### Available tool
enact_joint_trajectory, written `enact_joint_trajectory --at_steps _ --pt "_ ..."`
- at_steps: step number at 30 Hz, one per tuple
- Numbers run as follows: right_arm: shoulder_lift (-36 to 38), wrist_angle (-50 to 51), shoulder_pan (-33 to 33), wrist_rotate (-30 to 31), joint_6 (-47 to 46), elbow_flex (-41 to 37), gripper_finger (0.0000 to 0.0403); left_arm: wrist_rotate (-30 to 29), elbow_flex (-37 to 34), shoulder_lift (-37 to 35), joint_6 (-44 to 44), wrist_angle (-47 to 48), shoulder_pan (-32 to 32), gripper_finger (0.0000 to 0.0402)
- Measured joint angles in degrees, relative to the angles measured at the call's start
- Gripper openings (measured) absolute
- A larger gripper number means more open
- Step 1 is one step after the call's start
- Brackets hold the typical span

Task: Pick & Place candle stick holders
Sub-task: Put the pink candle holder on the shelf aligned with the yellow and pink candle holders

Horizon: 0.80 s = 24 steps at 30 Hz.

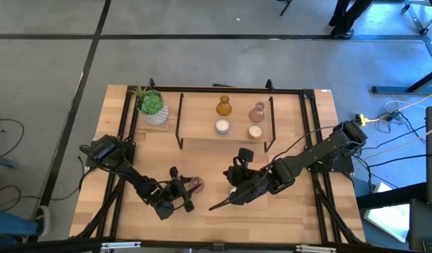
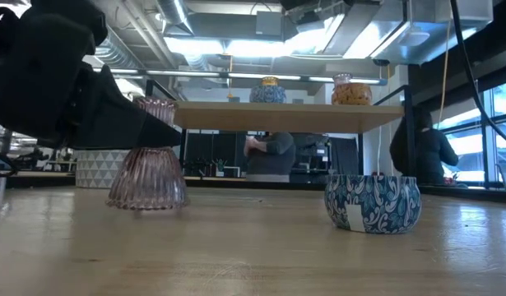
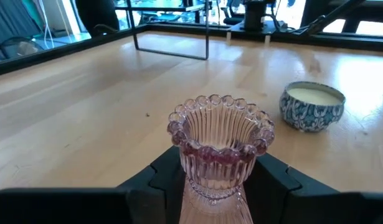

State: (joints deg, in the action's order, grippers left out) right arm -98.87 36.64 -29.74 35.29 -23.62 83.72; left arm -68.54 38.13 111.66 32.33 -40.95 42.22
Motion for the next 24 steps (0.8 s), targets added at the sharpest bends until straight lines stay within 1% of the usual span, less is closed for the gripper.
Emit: enact_joint_trajectory --at_steps 5,12,24 --pt "0.00 1.01 0.00 -0.04 -1.25 0.00 0.0010 -0.31 0.00 0.00 -0.49 -0.39 0.04 0.0127" --pt "-0.02 2.38 0.00 -0.16 -2.42 0.00 0.0010 -0.47 0.00 -0.26 -6.43 -5.26 0.02 0.0128" --pt "0.00 2.67 0.01 -0.15 -2.56 0.00 0.0010 -0.43 0.02 -0.28 -6.73 -5.59 0.04 0.0129"
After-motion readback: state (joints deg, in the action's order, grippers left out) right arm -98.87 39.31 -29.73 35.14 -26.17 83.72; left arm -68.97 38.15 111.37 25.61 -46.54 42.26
